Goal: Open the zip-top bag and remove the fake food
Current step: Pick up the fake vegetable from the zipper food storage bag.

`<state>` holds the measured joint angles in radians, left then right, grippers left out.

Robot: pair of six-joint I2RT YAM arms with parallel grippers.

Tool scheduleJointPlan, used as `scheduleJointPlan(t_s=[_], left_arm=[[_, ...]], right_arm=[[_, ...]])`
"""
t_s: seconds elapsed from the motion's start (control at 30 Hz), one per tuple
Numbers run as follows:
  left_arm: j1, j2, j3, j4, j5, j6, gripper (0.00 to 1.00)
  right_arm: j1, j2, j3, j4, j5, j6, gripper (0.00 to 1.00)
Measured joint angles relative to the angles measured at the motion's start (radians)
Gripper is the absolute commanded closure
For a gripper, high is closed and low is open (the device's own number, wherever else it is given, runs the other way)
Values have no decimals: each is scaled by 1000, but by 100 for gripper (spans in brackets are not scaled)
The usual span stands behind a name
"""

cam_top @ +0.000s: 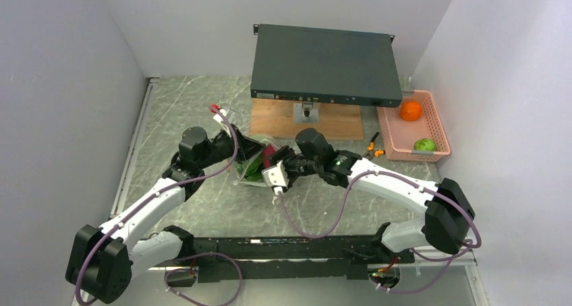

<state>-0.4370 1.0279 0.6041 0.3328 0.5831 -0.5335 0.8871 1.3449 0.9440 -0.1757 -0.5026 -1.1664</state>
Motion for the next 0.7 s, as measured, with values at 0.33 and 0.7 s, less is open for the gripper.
scheduleJointPlan(t_s=[0.33, 0.7], left_arm=[[-19, 17, 0, 14, 0, -7, 100], [-27, 29, 0, 30, 3, -10, 100]], right_arm=[[13, 19, -27, 33, 83, 27, 35], [13, 49, -62, 104, 155, 55, 32]])
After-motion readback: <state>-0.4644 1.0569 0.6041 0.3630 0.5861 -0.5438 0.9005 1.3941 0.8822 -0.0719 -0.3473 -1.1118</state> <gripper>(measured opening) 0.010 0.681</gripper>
